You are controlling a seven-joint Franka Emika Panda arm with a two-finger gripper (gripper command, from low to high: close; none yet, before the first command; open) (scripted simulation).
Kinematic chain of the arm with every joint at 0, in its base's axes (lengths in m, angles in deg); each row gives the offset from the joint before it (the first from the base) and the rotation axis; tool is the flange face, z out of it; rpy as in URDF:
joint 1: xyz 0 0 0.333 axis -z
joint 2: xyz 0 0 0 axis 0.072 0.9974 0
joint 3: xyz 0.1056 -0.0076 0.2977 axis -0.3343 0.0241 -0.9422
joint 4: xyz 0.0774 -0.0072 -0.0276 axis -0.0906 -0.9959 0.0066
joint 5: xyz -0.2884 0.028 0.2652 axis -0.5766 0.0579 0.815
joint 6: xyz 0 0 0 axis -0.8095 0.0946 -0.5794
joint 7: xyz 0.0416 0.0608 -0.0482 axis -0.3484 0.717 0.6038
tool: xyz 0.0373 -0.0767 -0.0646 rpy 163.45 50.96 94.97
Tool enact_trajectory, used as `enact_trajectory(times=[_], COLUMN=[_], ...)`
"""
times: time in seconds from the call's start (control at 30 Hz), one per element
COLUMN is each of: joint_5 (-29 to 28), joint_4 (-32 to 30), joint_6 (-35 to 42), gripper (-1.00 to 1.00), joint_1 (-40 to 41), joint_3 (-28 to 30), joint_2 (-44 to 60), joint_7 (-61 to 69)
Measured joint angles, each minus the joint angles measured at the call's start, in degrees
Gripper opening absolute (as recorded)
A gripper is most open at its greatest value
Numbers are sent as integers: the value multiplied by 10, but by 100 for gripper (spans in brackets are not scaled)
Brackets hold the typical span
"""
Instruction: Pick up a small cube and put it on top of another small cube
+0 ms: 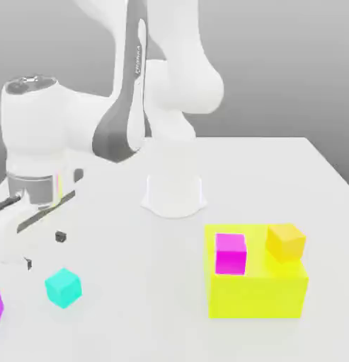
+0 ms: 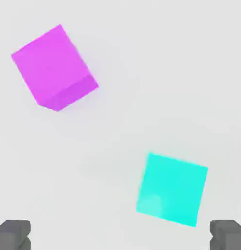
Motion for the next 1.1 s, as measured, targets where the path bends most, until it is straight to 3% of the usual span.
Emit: enact_trajectory(times=[0.27, 0.3, 0.53, 0.77, 1.1], joint_5=[-12, -16, -15, 23, 58], joint_4=[14, 16, 16, -7, 1], joint_6=[-105, -114, -115, -22, 127], gripper=[0, -100, -100, -100, -100], joint_1=[-25, -29, -29, -10, -186], joint_3=[38, 43, 43, 13, -84], joint_2=[134, 145, 144, 29, -119], joint_7=[-48, -50, -49, -22, -140])
